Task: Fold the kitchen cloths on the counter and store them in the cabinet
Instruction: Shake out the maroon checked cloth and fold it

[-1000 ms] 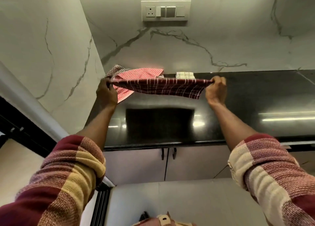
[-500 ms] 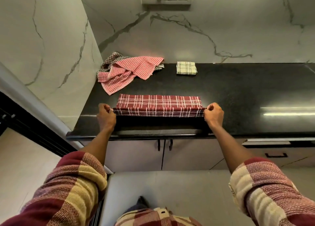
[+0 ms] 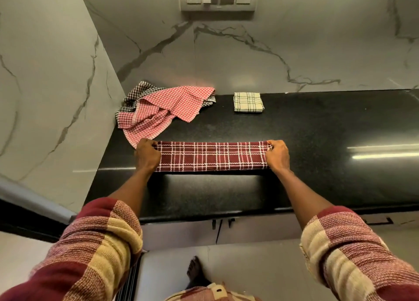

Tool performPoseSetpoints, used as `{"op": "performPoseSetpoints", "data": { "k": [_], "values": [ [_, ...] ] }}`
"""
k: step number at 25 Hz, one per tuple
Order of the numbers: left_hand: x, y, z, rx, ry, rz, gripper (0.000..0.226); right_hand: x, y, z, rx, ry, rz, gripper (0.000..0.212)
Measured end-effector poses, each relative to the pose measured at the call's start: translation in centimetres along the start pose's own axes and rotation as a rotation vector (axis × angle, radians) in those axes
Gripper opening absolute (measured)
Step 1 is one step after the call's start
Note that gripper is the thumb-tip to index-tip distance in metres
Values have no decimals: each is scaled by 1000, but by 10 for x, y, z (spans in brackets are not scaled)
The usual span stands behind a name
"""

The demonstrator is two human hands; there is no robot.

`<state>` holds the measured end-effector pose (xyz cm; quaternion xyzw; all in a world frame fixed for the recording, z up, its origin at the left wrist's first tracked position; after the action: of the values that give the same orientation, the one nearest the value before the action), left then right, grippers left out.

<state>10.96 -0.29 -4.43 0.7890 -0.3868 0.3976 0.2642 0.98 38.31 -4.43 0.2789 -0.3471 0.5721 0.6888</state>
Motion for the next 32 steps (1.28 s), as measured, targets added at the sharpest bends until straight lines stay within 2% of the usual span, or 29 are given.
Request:
{"op": "performPoseSetpoints", "data": {
  "k": [2, 5, 7, 9, 11, 13, 14, 15, 17, 19, 22, 24, 26, 28, 30, 32],
  "values": [
    [-11, 8, 4, -54, 111, 84, 35, -13, 4, 0, 40, -143, 25, 44],
    [-28, 10, 11, -110, 269, 161, 42, -29, 3, 0, 1, -337, 50, 47],
    [-35, 5, 10, -98, 319, 79, 44, -35, -3, 9, 20, -428, -30, 47],
    [-40, -4, -7, -144, 336, -27, 36, -44, -10, 29, 196, -417, -54, 49],
    [-51, -19, -34, -333, 349, -21, 22, -63, -22, 55, 454, -368, 137, 51],
    [-66, -41, -58, -460, 315, 92, 30, -80, -41, 71, 606, -438, 351, 49],
    [-73, -54, -65, -477, 305, 132, 31, -84, -49, 73, 635, -486, 381, 45],
    [-79, -64, -69, -483, 311, 143, 30, -83, -55, 71, 635, -518, 342, 39],
    [-84, -81, -68, -453, 346, 142, 28, -74, -72, 67, 634, -570, 175, 30],
    [-84, -89, -66, -416, 332, 128, 26, -67, -89, 67, 622, -624, 113, 26],
    [-77, -102, -65, -337, 278, 124, 31, -58, -121, 62, 558, -574, 173, 21],
    [-72, -112, -63, -231, 274, 113, 38, -50, -132, 50, 471, -398, 229, 18],
    [-64, -126, -61, -59, 232, 95, 46, -42, -137, 31, 252, -198, 283, 14],
    [-58, -132, -59, 111, 165, 103, 52, -40, -140, 15, 62, -104, 326, 15],
    [-52, -139, -57, 184, 106, 165, 51, -41, -152, 7, 57, -99, 383, 16],
    [-49, -143, -56, 215, -48, 248, 43, -43, -161, 5, 81, -91, 418, 20]
  ]
}}
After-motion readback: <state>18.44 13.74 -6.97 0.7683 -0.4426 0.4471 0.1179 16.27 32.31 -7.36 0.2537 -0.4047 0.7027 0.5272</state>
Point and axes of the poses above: each hand's wrist, its own y-axis towards the middle knuckle, its own x-axis out of the back of the hand, z = x × y, the point moved 1 cm from there along y, towards the middle knuckle, and after that the axes turned 5 degrees about -x, right-handed, at the moved point
